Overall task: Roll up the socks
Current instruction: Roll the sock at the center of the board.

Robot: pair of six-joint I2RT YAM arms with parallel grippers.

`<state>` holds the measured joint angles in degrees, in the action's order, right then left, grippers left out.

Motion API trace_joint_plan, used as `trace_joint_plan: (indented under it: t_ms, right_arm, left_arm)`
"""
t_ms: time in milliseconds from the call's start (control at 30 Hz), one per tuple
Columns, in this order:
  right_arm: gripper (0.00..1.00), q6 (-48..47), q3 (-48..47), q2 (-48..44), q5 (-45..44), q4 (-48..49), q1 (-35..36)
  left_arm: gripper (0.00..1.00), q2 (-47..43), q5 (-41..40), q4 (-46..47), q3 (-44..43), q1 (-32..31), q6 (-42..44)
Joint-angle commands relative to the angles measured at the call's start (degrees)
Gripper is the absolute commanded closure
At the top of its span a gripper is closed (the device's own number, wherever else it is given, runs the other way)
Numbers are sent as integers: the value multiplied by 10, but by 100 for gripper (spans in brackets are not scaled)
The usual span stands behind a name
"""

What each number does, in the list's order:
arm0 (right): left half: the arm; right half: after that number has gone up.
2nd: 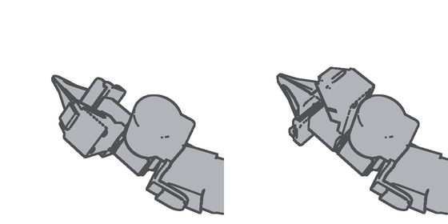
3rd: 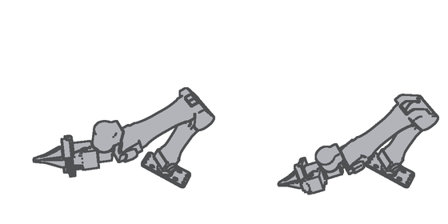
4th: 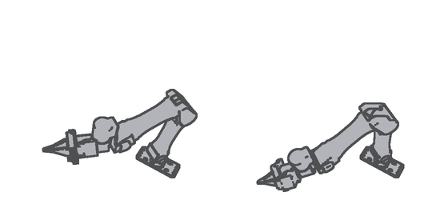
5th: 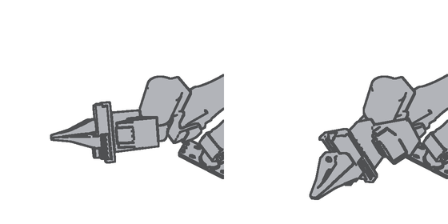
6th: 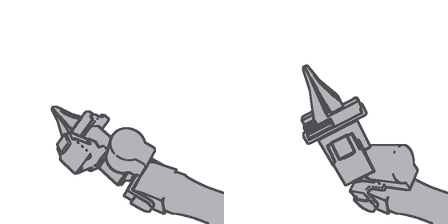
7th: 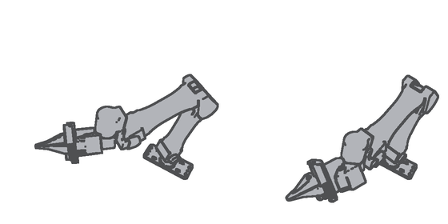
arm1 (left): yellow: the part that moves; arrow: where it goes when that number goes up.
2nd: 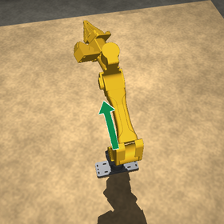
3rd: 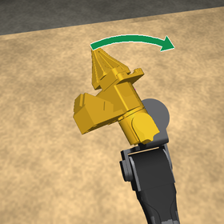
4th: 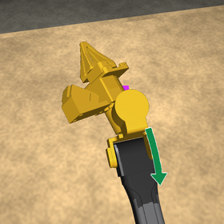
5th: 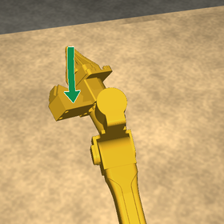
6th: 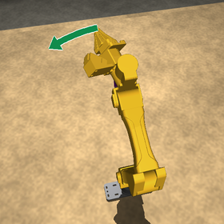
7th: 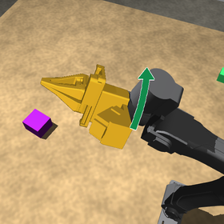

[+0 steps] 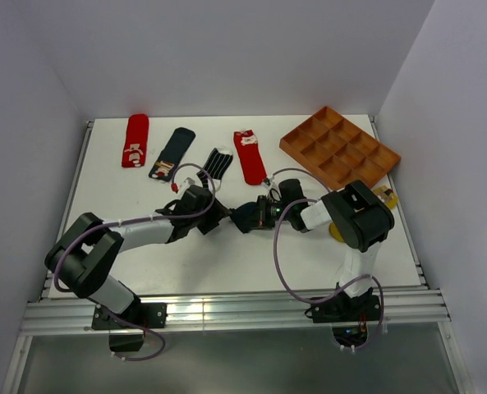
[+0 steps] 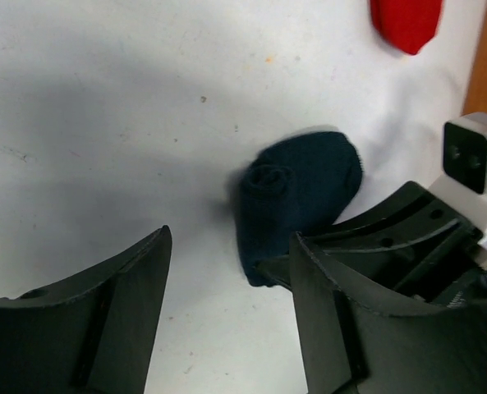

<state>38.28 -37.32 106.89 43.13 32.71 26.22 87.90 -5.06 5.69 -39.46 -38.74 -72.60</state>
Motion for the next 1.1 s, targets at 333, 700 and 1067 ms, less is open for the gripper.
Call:
trace_joint_plan:
  t_ms: [333,700,1067]
  right_arm:
    - [100,38,1,59,27,-9,-20]
    - [100,34,-2,60,19,-25,-23]
    - [82,-17,-17,1,-30,-104,-20]
  left_arm:
    - [39,69,30,45,-45,-5,31]
    - [59,124,25,-5,-89,-5,51]
    - [100,138,4,-56,-98,-9,54]
